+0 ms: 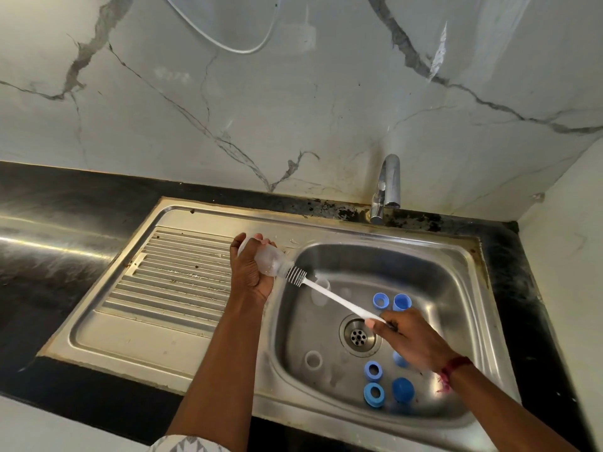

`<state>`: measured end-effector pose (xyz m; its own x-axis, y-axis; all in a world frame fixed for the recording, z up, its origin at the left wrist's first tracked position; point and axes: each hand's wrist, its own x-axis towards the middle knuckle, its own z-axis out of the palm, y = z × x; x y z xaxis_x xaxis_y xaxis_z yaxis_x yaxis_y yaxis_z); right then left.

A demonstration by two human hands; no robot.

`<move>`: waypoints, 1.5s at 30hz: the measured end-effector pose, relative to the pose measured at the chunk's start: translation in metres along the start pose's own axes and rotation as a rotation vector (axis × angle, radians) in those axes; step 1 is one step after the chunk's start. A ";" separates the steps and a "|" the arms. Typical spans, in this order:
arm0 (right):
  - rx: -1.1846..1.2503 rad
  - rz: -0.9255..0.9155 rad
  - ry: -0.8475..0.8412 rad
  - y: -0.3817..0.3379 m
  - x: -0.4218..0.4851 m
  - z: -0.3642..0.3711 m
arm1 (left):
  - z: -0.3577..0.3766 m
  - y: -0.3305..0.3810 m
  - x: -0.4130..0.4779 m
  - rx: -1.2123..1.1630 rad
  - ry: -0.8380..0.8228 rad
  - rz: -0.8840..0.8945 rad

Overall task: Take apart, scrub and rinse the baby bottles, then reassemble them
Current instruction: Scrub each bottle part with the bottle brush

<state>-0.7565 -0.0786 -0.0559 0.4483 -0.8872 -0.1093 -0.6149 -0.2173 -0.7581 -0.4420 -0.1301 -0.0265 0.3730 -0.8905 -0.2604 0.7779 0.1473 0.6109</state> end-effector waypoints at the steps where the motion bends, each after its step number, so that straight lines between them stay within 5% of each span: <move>1: 0.058 0.018 -0.010 0.002 0.001 0.001 | 0.002 0.001 0.000 -0.001 -0.023 -0.004; 9: 0.307 0.170 0.002 0.000 0.005 0.019 | 0.011 0.007 0.001 -0.011 -0.071 0.003; 24: 0.014 0.058 -0.071 -0.013 0.007 0.012 | 0.024 0.019 -0.005 0.061 -0.052 0.092; 33: 0.207 0.094 0.081 -0.019 0.004 0.019 | 0.032 0.020 -0.001 0.034 -0.115 0.038; 39: 0.221 0.125 0.071 -0.010 -0.004 0.025 | 0.024 0.014 -0.004 -0.042 -0.002 -0.029; 45: 0.187 0.158 0.166 0.003 -0.010 0.027 | 0.020 -0.005 -0.021 0.023 0.395 -0.161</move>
<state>-0.7450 -0.0594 -0.0740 0.2348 -0.9618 -0.1407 -0.5317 -0.0059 -0.8469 -0.4636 -0.1208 -0.0094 0.4160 -0.6675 -0.6176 0.8325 0.0062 0.5540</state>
